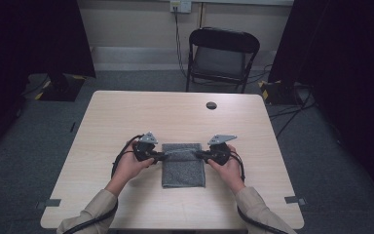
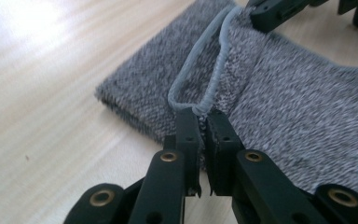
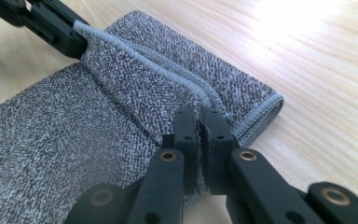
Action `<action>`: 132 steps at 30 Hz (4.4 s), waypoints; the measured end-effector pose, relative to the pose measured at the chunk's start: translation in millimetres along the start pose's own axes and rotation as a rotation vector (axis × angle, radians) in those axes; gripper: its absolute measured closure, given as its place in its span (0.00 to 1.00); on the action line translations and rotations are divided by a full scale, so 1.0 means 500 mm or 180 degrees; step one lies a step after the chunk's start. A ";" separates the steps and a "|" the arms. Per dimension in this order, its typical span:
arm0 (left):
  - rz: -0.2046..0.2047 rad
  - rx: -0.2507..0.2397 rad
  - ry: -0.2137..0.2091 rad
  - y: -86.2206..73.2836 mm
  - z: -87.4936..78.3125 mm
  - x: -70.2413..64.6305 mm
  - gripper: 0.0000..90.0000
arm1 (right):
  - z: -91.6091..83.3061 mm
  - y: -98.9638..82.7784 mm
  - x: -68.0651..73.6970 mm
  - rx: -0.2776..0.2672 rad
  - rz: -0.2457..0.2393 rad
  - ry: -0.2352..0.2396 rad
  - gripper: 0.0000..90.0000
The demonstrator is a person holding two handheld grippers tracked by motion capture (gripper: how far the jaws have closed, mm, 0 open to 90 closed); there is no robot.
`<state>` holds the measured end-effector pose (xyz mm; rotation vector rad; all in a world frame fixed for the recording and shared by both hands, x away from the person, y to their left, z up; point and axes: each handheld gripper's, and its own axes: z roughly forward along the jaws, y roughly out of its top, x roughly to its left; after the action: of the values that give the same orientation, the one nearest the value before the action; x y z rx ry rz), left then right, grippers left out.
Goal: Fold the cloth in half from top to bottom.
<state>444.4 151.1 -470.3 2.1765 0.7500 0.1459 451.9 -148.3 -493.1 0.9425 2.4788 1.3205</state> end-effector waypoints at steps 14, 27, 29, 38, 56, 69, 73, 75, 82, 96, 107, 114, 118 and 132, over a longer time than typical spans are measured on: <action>0.0135 -0.0174 -0.0004 0.050 -0.049 -0.022 0.95 | -0.069 0.034 0.010 -0.0225 -0.0043 -0.0009 0.96; 0.0188 -0.0148 -0.0068 0.036 -0.065 -0.050 0.95 | -0.103 0.015 0.039 -0.0302 -0.0125 0.0049 0.96; 0.0198 -0.0138 -0.0087 0.030 -0.067 -0.056 0.95 | -0.106 0.010 0.047 -0.0296 -0.0171 0.0039 0.96; 0.0177 -0.0138 -0.0084 0.022 -0.060 -0.055 0.95 | -0.104 0.000 0.055 -0.0228 -0.0172 0.0035 0.95; 0.0228 -0.0294 -0.0161 0.087 -0.103 -0.060 0.95 | -0.157 0.065 0.035 -0.0462 -0.0101 0.0047 0.95; 0.0151 -0.0082 -0.0389 -0.020 -0.071 -0.108 0.95 | -0.156 -0.042 0.098 -0.0231 -0.0128 0.0266 0.93; 0.0096 -0.0024 -0.0412 -0.039 -0.053 -0.110 0.95 | -0.146 -0.066 0.102 -0.0161 -0.0151 0.0265 0.93; 0.0080 0.0004 -0.0439 -0.046 -0.047 -0.111 0.94 | -0.141 -0.074 0.104 -0.0113 -0.0171 0.0253 0.93; 0.0087 0.0111 -0.0431 -0.066 -0.031 -0.117 0.94 | -0.124 -0.105 0.110 -0.0021 -0.0163 0.0265 0.92; 0.0071 0.0138 -0.0447 -0.076 -0.023 -0.126 0.86 | -0.127 -0.122 0.118 -0.0038 -0.0135 0.0200 0.72; 0.0129 -0.0001 -0.0415 -0.070 -0.029 -0.127 0.70 | -0.135 -0.114 0.116 -0.0063 -0.0101 0.0142 0.60; 0.0076 -0.0074 -0.0472 -0.061 -0.027 -0.124 0.71 | -0.129 -0.091 0.108 -0.0051 -0.0084 0.0179 0.54; 0.0102 -0.0055 -0.0492 -0.059 -0.023 -0.124 0.77 | -0.116 -0.079 0.106 -0.0051 -0.0092 0.0221 0.55; 0.0104 -0.0031 -0.0519 -0.072 -0.044 -0.122 0.90 | -0.119 -0.086 0.129 -0.0010 -0.0169 0.0546 0.81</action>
<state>370.4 149.3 -473.5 2.1621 0.6202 -0.0114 356.4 -167.2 -484.0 0.7873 2.6061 1.4437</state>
